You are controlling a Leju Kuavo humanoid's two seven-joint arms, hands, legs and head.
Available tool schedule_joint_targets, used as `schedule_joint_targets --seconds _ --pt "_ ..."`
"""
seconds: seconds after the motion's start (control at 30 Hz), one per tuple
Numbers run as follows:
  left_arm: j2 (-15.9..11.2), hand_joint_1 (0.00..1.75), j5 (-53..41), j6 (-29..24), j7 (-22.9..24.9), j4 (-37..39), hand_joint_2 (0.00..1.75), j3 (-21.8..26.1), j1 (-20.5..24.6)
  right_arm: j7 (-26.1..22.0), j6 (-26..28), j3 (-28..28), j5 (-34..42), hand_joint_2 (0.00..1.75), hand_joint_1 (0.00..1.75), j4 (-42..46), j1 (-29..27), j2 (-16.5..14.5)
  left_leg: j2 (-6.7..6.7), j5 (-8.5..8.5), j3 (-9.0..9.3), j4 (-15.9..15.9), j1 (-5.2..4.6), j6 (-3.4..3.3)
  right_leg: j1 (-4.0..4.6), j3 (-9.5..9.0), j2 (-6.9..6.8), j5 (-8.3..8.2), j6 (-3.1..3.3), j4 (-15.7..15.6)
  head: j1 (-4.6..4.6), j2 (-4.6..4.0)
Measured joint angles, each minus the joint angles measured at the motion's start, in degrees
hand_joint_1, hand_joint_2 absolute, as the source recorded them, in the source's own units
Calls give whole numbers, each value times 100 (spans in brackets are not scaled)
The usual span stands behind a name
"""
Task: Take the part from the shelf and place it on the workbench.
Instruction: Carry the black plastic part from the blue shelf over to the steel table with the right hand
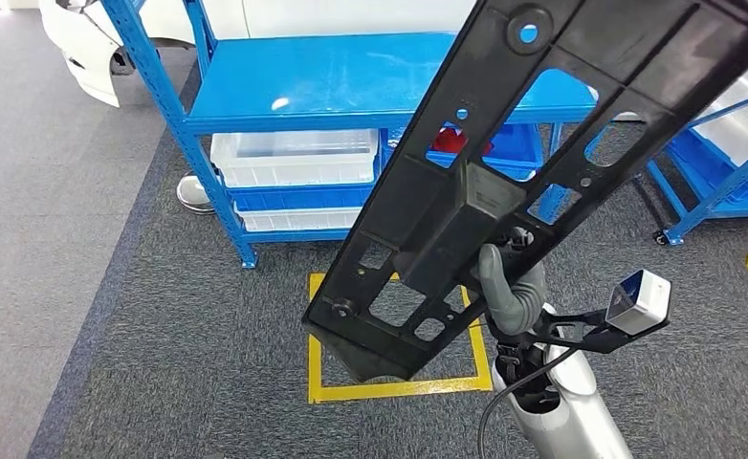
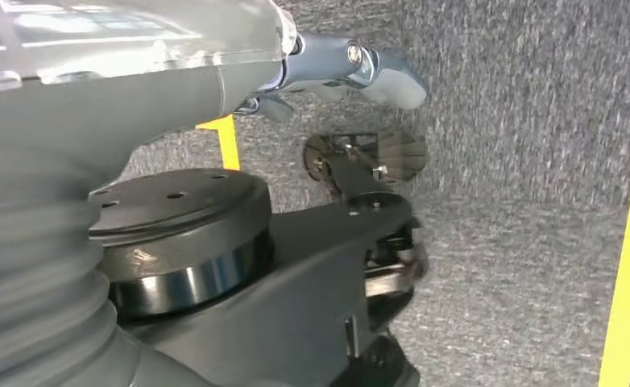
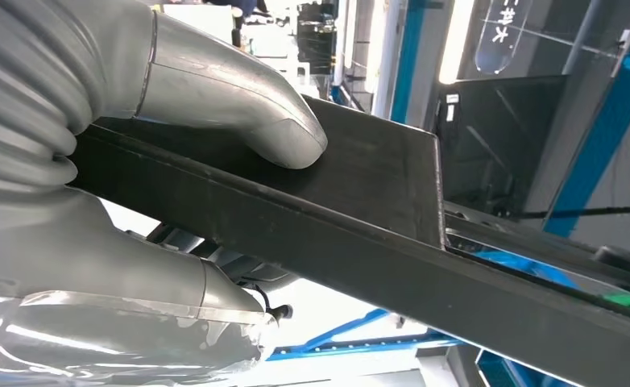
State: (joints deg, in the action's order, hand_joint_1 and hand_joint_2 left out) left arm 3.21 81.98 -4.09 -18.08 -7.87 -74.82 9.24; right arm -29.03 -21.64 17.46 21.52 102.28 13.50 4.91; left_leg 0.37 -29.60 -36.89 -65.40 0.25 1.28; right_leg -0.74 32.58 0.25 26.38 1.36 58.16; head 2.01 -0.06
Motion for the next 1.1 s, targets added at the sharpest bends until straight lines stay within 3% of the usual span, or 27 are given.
schedule_joint_targets --seconds 0.07,0.1,0.13,0.17,0.23,0.3,0.33,0.4,0.43,0.5,0.57,0.6,0.63,0.7,0.77,0.83,0.9,0.97,1.03,1.1 --pt "0 0 6 -1 0 0 175 0 -16 2 -8 1 -6 175 175 -1 -33 -8 0 -333 -290 -727 12 31 4 45 45 -29 14 9 0 0" --pt "0 0 9 -2 -1 0 175 0 -26 3 -10 2 -9 175 175 -1 -55 -10 -1 -364 -342 -894 16 35 5 66 82 -42 9 16 0 -1" --pt "0 0 12 -2 -4 0 175 0 -34 4 -10 2 -11 175 175 -2 -74 -12 -9 -277 -276 -819 19 30 5 80 129 -53 0 24 0 -1" --pt "0 0 14 -3 -8 0 175 0 -39 4 -11 2 -12 175 175 -2 -89 -15 -34 -107 -106 -531 22 14 5 88 180 -61 -11 33 0 -1" --pt "-3 0 16 -9 -16 0 175 0 -44 4 -12 2 -14 175 175 -1 -97 -26 -227 208 331 289 31 -38 6 105 282 -78 -41 48 0 -1" --pt "-7 0 16 -16 -22 0 175 0 -50 7 -11 3 -23 175 175 3 -102 -44 -380 289 536 713 27 -79 -3 151 377 -113 -103 54 1 0" --pt "-8 0 16 -18 -25 0 175 0 -54 9 -11 4 -30 175 175 8 -111 -52 -371 283 544 742 19 -93 -9 176 428 -139 -146 47 1 1" --pt "2 0 18 -22 -30 -2 175 0 -49 13 -11 6 -45 175 175 29 -138 -58 -264 330 544 791 33 -151 -8 216 478 -161 -226 40 0 0" --pt "6 0 21 -25 -33 -3 175 0 -44 13 -15 7 -51 175 175 42 -146 -59 -202 360 545 824 47 -189 0 264 416 -100 -254 116 0 0" --pt "14 0 30 -34 -40 -4 175 0 -47 13 -23 7 -61 175 175 59 -157 -63 -68 402 536 872 54 -242 3 493 195 211 -287 607 0 -1" --pt "16 0 37 -45 -44 -4 175 0 -74 14 -36 8 -63 175 175 63 -178 -69 62 407 512 870 34 -256 -8 826 62 553 -318 1355 0 0" --pt "16 0 41 -53 -45 -4 175 0 -85 15 -45 9 -64 175 175 62 -194 -71 131 407 502 864 27 -257 -11 915 35 604 -330 1573 0 0" --pt "16 0 45 -60 -47 -4 175 0 -90 15 -55 9 -66 175 175 62 -208 -72 199 406 495 855 23 -255 -13 895 12 548 -336 1576 0 0" --pt "21 0 51 -67 -50 -4 175 0 -86 15 -74 9 -70 175 175 64 -219 -74 316 393 492 828 19 -240 -8 523 -104 209 -322 938 0 0" --pt "26 0 51 -66 -55 -4 175 0 -81 17 -85 9 -75 175 175 69 -213 -79 407 370 489 794 -8 -203 41 150 -318 -4 -249 232 0 1" --pt "26 0 51 -65 -62 -4 175 0 -84 21 -87 7 -78 175 175 75 -209 -85 494 358 489 779 -34 -155 88 77 -367 -21 -160 23 0 1" --pt "26 0 50 -65 -66 -4 175 0 -77 33 -86 4 -79 175 175 81 -208 -89 549 343 492 772 -34 -95 69 101 -241 -60 -89 4 0 0" --pt "26 0 49 -65 -70 -4 175 0 -65 56 -82 3 -79 175 175 91 -188 -99 359 159 407 544 -14 -26 32 113 -133 -104 -20 -24 0 -1" --pt "26 0 49 -67 -72 -4 175 0 -76 84 -78 2 -73 175 175 97 -161 -121 99 -231 124 -137 9 25 21 135 -16 -134 23 -29 0 1" --pt "25 0 49 -69 -72 -4 175 0 -95 115 -78 2 -62 175 175 95 -154 -134 30 -481 -174 -811 15 47 24 157 121 -148 36 -19 0 1"
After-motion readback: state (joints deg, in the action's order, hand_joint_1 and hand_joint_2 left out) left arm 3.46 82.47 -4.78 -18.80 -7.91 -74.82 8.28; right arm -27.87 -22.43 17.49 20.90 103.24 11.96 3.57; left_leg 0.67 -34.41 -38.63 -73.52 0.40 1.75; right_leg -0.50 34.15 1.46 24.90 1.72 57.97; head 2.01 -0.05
